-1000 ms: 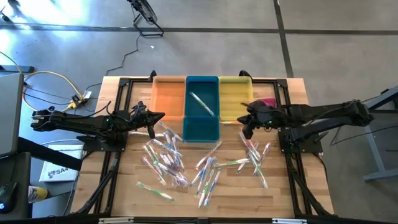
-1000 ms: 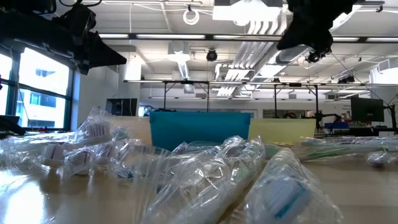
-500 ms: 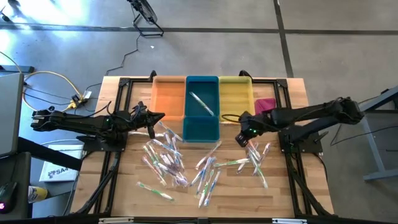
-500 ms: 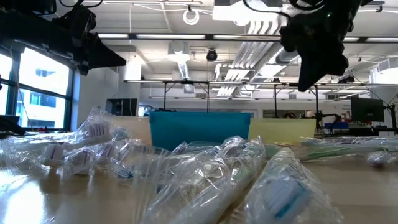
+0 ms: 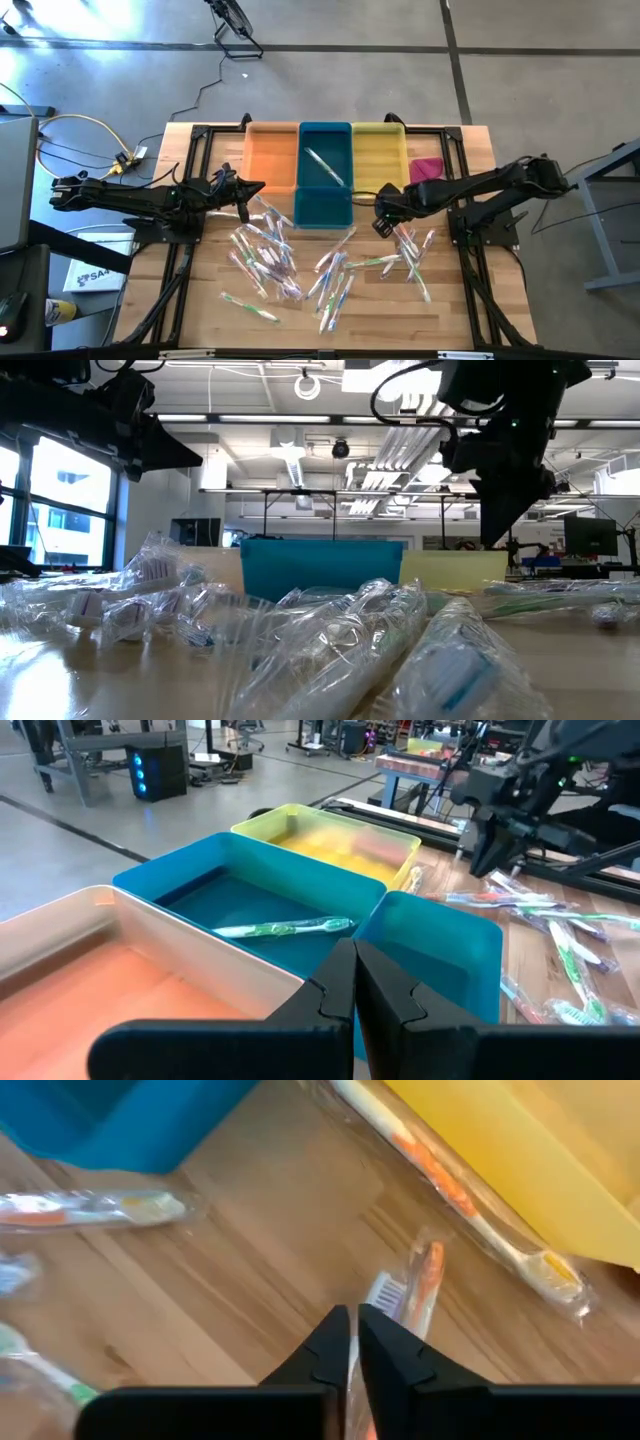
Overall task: Pick & Place Toothbrushes
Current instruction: Put the violet toothbrush into the yellow bin
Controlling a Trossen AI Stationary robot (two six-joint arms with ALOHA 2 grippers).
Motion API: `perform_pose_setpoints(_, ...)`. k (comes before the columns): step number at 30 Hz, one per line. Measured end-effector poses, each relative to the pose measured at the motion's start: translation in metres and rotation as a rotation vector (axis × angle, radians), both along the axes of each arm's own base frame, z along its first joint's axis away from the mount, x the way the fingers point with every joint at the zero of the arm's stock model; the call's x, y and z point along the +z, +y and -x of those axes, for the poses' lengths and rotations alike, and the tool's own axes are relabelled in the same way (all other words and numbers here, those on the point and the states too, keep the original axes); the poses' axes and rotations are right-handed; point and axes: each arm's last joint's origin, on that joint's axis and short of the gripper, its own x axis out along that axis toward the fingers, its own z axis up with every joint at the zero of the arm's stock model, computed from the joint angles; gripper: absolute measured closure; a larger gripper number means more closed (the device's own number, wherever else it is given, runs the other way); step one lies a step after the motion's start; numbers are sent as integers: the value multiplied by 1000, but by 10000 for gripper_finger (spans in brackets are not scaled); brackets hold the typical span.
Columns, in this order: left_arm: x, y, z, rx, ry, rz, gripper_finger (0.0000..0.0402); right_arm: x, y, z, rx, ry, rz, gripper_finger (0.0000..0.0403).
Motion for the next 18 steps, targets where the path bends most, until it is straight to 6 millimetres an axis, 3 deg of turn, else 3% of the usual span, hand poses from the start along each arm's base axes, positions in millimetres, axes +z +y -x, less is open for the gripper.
perform_pose_setpoints(9,0,0,0,0,0,0,401,-13,0,-4,-132,43,-40,259)
perform_pose_setpoints(13,0,0,0,0,0,0,401,-14,0,-3,-204,37,-49,246)
perform_pose_setpoints(18,0,0,0,0,0,0,401,-14,0,-3,-219,35,-46,258)
